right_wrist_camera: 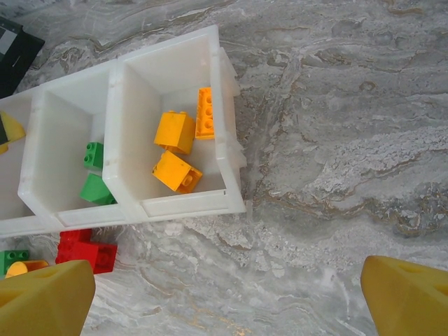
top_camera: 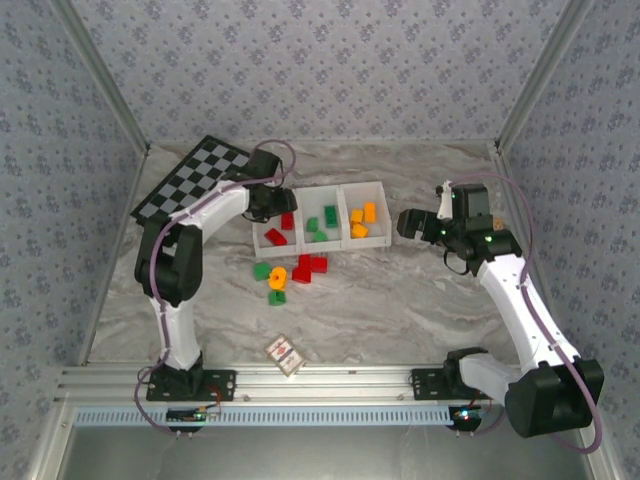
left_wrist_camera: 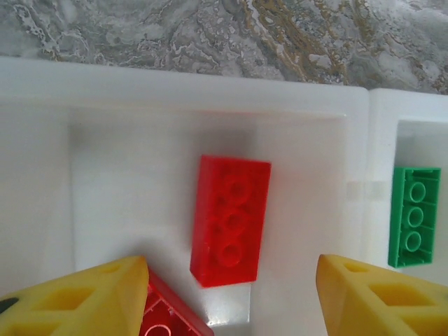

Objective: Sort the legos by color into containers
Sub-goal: Place the lego in the container, then pick up the lego from the center of the table.

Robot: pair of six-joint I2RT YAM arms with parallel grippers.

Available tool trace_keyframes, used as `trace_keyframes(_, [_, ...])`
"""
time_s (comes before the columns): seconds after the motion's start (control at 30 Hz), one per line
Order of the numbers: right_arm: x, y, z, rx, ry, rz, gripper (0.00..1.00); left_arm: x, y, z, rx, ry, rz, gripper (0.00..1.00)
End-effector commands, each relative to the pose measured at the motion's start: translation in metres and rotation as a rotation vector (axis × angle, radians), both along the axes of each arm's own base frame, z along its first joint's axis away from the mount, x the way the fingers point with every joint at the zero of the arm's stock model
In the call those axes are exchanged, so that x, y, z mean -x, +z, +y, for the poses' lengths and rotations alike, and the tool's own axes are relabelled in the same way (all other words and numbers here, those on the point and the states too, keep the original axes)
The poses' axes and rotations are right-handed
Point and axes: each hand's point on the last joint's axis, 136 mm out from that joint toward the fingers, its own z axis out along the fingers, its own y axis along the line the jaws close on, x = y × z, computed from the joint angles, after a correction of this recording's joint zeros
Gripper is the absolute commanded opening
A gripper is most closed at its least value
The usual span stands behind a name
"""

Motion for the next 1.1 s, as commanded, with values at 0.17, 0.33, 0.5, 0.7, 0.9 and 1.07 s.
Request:
trace_keyframes(0.17, [0.0,0.0,0.001,-0.027,-0.003,-0.001,1.0,0.022,0.053,0.01,0.019,-0.029,-0.117,0.61])
trace_keyframes(0.33, [-0.001,-0.002,0.0,-0.027,-0.006,0.005,1.0,0.061,0.056,0.001,0.016,-0.107,-0.122,0.6])
trace_keyframes(0.5, [-0.003,-0.006,0.001,-0.032,-0.003,0.018,1.0,0.107,0.041,-0.021,-0.061,-0.281,-0.089,0.63])
trace_keyframes(0.7, [-0.004,-0.011,0.001,-0.036,-0.003,0.031,1.0,0.152,0.02,-0.043,-0.165,-0.518,-0.014,0.69])
trace_keyframes(0.9, [-0.004,-0.013,0.001,-0.036,-0.004,0.037,1.0,0.164,-0.002,-0.043,-0.258,-0.583,0.097,0.7])
trace_keyframes(1.07, [-0.003,-0.011,0.0,-0.032,-0.007,0.036,1.0,0.162,-0.018,-0.05,-0.246,-0.567,0.164,0.68])
